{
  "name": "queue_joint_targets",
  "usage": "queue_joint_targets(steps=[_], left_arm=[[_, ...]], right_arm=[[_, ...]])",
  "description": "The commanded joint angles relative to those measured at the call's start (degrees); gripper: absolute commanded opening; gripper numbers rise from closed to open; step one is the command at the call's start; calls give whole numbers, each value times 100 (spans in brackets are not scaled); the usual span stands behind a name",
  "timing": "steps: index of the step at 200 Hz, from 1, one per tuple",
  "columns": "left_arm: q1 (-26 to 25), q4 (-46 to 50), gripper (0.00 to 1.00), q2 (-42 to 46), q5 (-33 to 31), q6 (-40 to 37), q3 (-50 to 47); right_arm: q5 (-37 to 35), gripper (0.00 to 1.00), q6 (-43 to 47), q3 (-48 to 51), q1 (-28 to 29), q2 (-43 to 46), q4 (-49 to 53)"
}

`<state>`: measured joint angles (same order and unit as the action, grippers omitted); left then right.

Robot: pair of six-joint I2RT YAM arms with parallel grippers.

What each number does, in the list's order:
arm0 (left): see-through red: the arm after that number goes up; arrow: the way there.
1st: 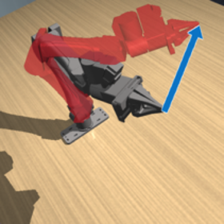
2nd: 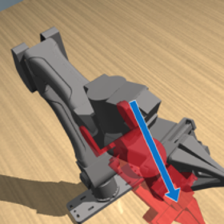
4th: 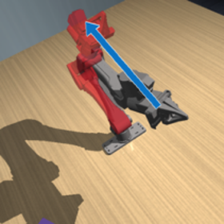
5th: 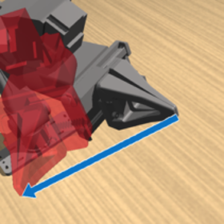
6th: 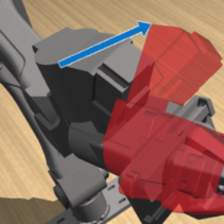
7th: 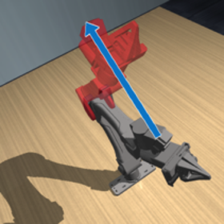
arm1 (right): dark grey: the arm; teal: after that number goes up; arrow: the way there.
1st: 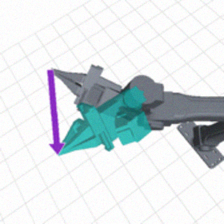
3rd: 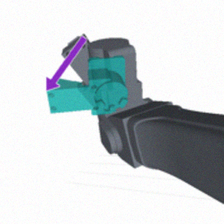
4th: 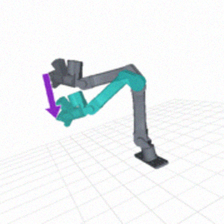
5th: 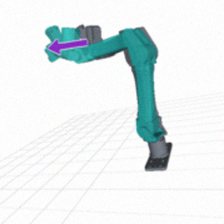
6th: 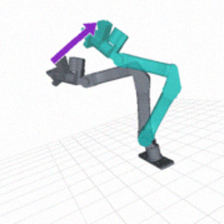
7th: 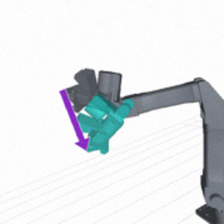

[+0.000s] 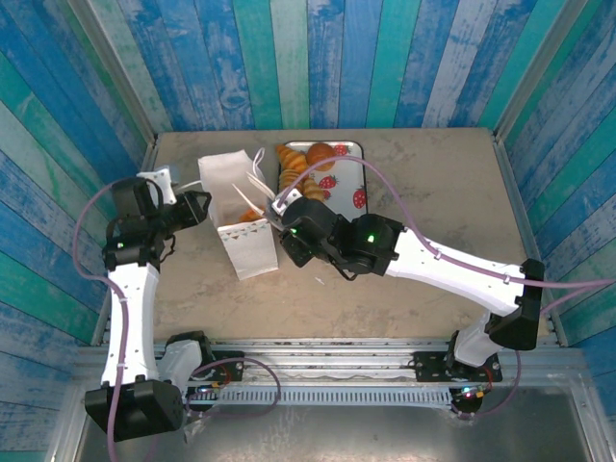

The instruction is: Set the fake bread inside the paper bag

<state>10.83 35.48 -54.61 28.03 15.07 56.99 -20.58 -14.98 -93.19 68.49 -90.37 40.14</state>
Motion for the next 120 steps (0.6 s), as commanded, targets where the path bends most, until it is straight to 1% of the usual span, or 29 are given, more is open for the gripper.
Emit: queue_joint_targets(steps=[1, 14, 24, 37, 62, 87, 103, 120], left_arm=[[23, -161, 58, 95, 308, 59, 313], [24, -194, 60, 108, 398, 104, 443], [19, -222, 65, 125, 431, 151, 556], [21, -258, 75, 168, 412, 230, 683], [24, -319, 83, 305, 320, 316, 828], [22, -327, 92, 484, 70, 306, 918], [22, -427, 100, 667, -69, 270, 870], [24, -549, 94, 886, -219, 195, 789]], right_arm=[[236, 40, 27, -148, -29, 293, -326], [341, 40, 57, -222, -33, 393, -421], [357, 40, 80, -269, -29, 477, -492], [345, 40, 109, -335, -36, 604, -563], [439, 43, 113, -415, -110, 868, -733], [825, 43, -54, -281, -415, 1218, -951], [1025, 43, -244, -78, -759, 1452, -1038], [1073, 43, -421, 243, -1140, 1693, -1035]])
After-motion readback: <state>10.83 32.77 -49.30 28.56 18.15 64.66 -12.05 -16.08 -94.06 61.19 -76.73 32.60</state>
